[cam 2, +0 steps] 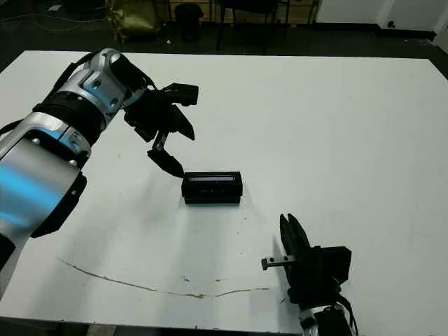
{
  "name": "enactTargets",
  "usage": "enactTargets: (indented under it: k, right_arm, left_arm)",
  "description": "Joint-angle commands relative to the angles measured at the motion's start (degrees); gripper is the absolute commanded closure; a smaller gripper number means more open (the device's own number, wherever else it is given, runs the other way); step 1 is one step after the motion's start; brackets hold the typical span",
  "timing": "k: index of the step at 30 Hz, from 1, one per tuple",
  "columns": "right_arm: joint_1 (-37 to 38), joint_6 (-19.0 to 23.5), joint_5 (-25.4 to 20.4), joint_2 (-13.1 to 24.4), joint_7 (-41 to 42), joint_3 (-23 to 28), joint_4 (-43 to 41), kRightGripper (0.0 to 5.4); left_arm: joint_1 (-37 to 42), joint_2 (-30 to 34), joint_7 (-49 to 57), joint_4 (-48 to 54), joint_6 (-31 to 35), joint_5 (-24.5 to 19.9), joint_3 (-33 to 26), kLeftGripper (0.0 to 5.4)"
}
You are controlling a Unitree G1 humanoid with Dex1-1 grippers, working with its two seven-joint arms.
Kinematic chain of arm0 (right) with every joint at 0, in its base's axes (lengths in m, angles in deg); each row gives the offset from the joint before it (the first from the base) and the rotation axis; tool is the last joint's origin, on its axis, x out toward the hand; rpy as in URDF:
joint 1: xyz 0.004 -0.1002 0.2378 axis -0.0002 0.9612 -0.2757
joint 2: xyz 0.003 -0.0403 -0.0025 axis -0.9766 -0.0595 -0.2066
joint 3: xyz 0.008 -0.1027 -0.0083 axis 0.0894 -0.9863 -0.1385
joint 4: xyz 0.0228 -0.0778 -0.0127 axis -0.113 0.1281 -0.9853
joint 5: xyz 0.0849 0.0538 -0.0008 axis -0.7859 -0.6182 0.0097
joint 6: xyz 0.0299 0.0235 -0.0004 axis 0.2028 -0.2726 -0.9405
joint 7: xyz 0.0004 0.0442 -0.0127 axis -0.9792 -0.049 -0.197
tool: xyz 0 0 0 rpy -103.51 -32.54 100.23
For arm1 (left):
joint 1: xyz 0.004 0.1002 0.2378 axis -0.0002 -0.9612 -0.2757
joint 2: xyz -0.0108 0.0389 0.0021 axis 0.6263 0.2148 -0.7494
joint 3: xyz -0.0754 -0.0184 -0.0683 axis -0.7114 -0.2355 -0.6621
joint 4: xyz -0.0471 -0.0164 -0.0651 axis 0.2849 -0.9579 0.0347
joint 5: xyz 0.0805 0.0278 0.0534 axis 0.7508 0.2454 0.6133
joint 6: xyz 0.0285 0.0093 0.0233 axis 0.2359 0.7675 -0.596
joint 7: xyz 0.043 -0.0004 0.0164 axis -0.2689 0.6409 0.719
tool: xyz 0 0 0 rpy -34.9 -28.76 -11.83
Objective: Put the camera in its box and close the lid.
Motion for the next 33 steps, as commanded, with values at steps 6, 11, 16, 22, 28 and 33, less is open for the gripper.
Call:
enactTargets:
  k: [6,11,16,22,28,33]
  right_arm:
    - [4.18,3.62,0.36,0.2,-0.93,0.67,-0.98,5.4]
    - [4.7,5.72,1.46,0.28,-1.82,0.38,-2.91,5.4]
    - [5.12,6.09,0.43,-0.11,-1.54,0.32,-3.41,5.4]
    - [5.33,7.29,2.22,-0.33,-2.95,-0.05,-3.44,5.4]
    - [5.48,3.81,0.13,-0.55,-1.15,0.33,-1.54,5.4]
    - [5.76,4.24,0.15,-0.96,-1.86,0.18,-1.89,5.4]
  left_arm:
    - [-2.99,-2.23,0.76,-1.35,0.83,2.93,-1.54,0.02]
    - [-3.81,-2.99,2.55,-1.49,1.3,3.87,-2.34,0.02]
    - [-4.12,-3.56,2.5,-1.73,2.31,4.6,-2.64,0.02]
    - [-4.42,-3.75,3.63,-1.84,2.74,5.88,-2.64,0.02]
    - [-4.82,-3.56,5.26,-1.87,2.53,6.59,-2.9,0.02]
    - [-5.14,-3.61,5.02,-1.96,2.27,6.88,-2.93,0.02]
